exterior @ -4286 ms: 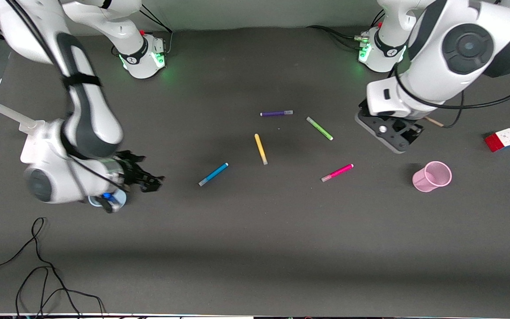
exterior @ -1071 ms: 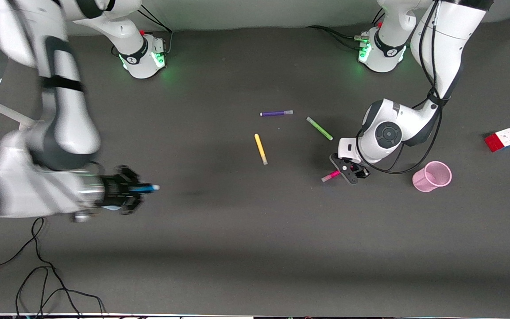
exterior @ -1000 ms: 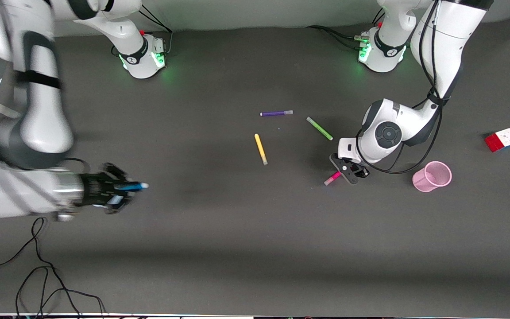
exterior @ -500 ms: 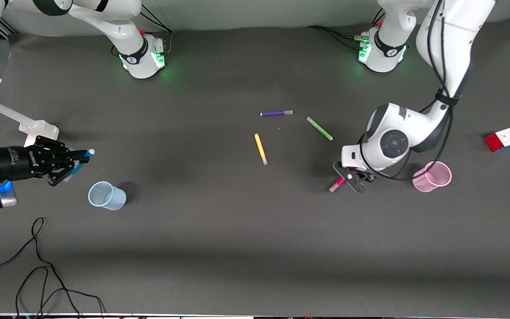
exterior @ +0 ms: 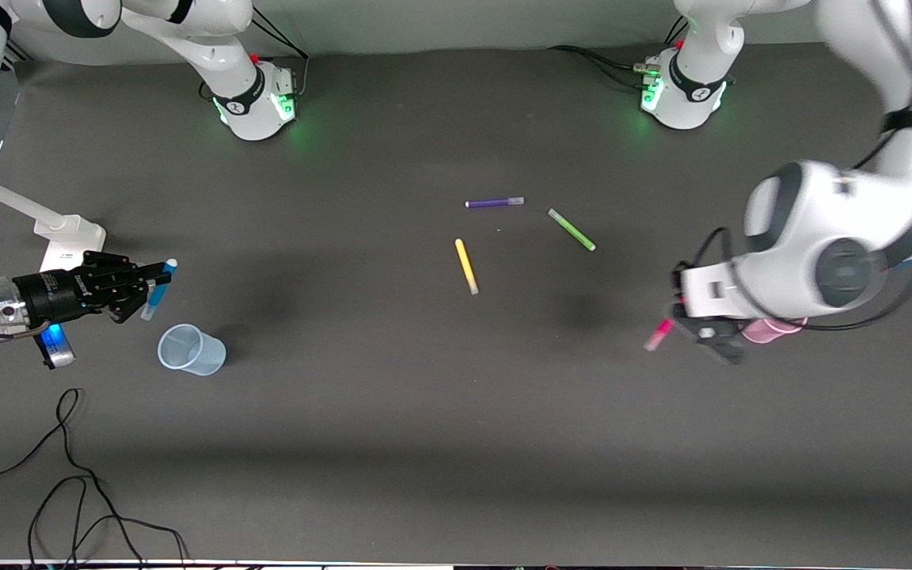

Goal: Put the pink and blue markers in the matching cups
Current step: 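Lift the blue marker over the blue cup while the left gripper lifts the pink marker, then lower the blue marker into the blue cup while the left gripper lowers the pink marker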

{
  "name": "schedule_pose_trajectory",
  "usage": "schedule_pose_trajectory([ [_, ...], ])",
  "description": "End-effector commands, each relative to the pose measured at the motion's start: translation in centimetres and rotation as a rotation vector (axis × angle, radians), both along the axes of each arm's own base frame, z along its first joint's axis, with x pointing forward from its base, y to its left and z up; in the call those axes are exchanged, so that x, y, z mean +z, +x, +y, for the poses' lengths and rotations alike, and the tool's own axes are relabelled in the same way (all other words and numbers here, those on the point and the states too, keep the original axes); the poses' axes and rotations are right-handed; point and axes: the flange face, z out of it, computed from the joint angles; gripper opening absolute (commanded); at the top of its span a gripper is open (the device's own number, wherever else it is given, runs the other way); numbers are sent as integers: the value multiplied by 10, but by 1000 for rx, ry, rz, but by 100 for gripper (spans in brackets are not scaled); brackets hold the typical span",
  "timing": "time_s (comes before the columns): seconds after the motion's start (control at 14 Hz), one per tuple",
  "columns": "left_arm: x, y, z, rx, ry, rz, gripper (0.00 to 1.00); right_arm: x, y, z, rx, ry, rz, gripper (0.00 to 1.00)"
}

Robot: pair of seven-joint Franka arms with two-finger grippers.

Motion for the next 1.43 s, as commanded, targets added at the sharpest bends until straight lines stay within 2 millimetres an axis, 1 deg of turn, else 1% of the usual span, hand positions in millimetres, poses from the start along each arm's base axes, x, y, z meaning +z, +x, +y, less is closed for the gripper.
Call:
schedule_pose_trajectory([
  [0.0,45,-1,41,89,12,16,0,-29,-6,-23,14,66,-29,0],
  [0.07,61,-3,61,125,21,13,0,-38,-6,-27,16,76,-41,0],
  [0.14,72,-7,89,167,39,26,0,-51,-7,-34,19,89,-49,0],
  [0.21,81,-11,111,192,68,32,0,-61,-6,-37,27,97,-64,0],
  [0.29,84,-13,125,210,92,41,0,-71,-4,-38,27,95,-69,0],
  [0.36,86,-13,143,272,112,42,0,-78,-3,-39,28,94,-66,0],
  [0.43,86,-13,154,337,137,41,0,-85,-4,-41,33,82,-54,0],
  [0.64,82,-12,172,484,239,42,0,-106,-10,-43,67,104,-83,0],
  [0.71,78,-13,179,548,263,55,0,-114,-11,-44,66,109,-98,0],
  [0.86,62,-15,182,599,293,117,0,-129,-11,-44,64,106,-112,0],
  [1.0,43,-17,185,606,313,186,0,-137,-12,-45,86,127,-132,0],
  [1.07,29,-16,185,603,319,223,0,-144,-11,-46,82,124,-131,0],
  [1.21,3,-14,186,594,325,283,0,-151,-9,-46,78,115,-134,0],
  [1.36,-16,-8,189,590,326,330,0,-155,-7,-47,75,102,-143,0],
])
